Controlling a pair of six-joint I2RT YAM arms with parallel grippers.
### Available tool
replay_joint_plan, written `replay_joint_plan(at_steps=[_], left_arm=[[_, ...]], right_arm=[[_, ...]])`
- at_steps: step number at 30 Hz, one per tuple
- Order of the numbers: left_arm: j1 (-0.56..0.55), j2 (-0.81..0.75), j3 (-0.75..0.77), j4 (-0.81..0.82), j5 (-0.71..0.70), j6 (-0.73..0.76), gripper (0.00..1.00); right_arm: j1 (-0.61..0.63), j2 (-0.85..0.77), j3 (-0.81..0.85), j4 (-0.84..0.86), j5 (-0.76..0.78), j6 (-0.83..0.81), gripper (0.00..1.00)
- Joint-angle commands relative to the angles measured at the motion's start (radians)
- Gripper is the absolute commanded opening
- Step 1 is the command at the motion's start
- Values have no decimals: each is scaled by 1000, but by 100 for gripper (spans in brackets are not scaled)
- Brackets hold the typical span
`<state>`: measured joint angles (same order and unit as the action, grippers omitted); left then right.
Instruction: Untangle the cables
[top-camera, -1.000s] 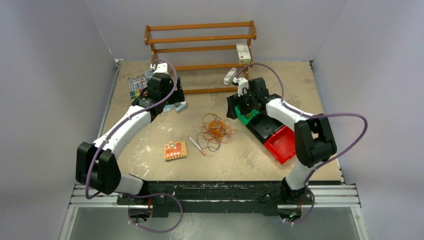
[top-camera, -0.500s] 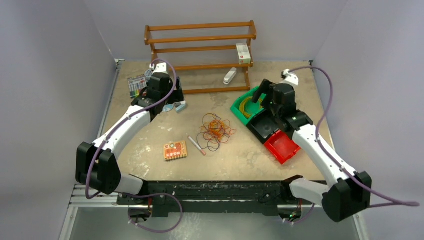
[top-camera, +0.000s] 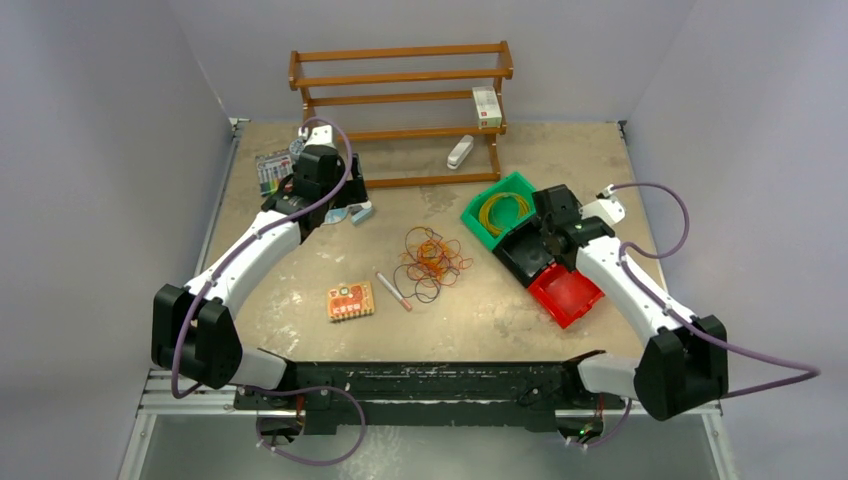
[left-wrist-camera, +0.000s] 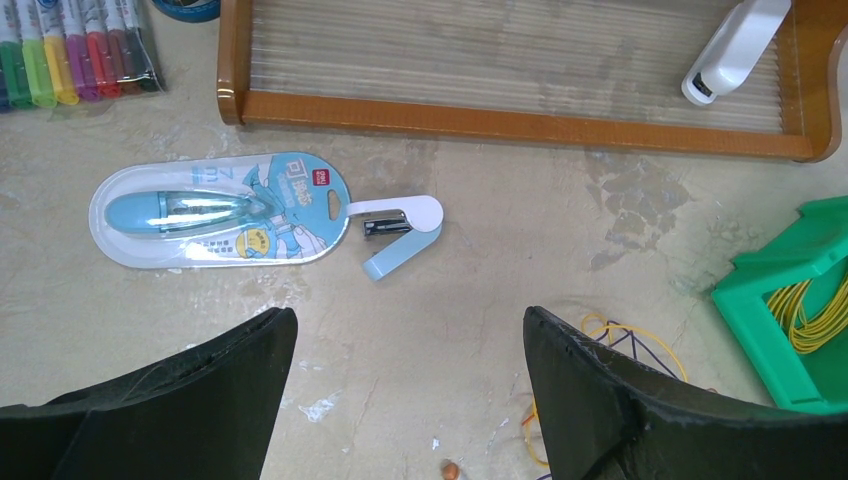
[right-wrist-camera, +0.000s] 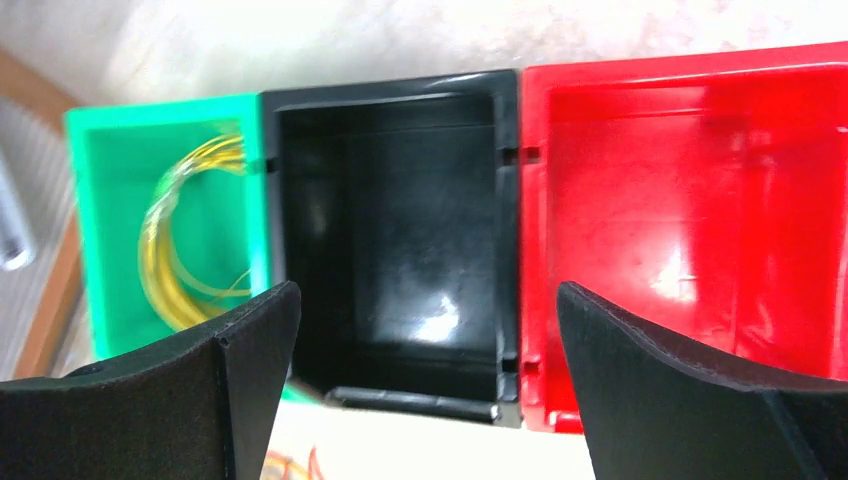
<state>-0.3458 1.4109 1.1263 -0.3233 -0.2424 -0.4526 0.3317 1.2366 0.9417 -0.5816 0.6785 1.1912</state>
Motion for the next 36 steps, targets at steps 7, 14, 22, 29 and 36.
replay_joint_plan(at_steps=[7, 14, 22, 29, 36], left_arm=[[8, -21, 38, 35, 9, -6, 83], [8, -17, 36, 41, 21, -7, 83], [7, -17, 36, 42, 21, -7, 83], [8, -15, 36, 42, 21, -7, 83], [7, -10, 35, 44, 24, -8, 83]], right_arm=[[-200, -37, -112, 153, -10, -127, 99], [-300, -85, -202, 521, -253, -445, 99], [-365, -36, -183, 562, -380, -474, 99], [-366, -32, -161, 441, -320, -379, 99], [-382, 10, -156, 441, -337, -372, 99]])
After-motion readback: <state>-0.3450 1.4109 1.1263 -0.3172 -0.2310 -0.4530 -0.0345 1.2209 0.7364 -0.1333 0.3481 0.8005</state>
